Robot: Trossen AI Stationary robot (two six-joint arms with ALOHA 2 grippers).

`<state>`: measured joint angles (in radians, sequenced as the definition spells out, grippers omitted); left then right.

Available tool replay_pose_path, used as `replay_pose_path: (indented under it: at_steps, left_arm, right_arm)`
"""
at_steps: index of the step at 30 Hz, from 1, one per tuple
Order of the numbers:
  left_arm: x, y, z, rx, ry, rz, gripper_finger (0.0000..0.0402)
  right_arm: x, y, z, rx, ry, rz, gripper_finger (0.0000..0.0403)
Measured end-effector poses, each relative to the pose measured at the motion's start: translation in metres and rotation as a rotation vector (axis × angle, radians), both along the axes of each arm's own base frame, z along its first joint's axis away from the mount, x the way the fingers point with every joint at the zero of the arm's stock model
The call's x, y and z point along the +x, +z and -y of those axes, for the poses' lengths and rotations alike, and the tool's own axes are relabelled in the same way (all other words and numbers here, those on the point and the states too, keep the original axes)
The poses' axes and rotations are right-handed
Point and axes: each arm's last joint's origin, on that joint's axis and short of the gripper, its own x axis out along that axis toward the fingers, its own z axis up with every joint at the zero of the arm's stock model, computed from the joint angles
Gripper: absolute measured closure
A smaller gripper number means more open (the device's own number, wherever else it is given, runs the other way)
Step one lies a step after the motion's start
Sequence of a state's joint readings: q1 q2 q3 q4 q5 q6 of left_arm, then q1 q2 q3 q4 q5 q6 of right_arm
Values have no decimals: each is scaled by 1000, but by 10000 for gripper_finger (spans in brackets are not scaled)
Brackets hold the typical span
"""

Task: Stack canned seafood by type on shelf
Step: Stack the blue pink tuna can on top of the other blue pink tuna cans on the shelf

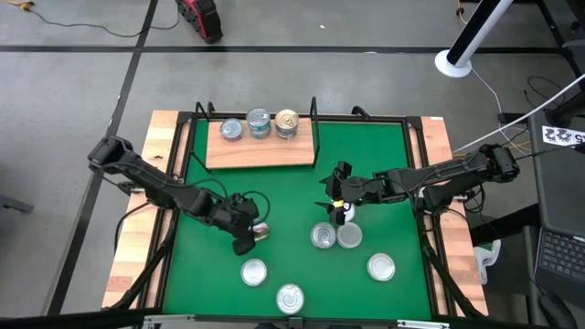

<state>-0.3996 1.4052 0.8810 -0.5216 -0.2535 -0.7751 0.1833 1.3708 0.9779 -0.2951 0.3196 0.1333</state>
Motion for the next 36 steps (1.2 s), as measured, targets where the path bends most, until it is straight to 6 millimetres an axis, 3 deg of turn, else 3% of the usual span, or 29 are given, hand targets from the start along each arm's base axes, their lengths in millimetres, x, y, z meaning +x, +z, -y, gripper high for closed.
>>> replay_pose_path:
  at_steps: [36]
  left_arm:
    - [-3, -20, -1, 13, 17, -55, 141]
  right_arm:
    - [2, -3, 0, -2, 0, -12, 86]
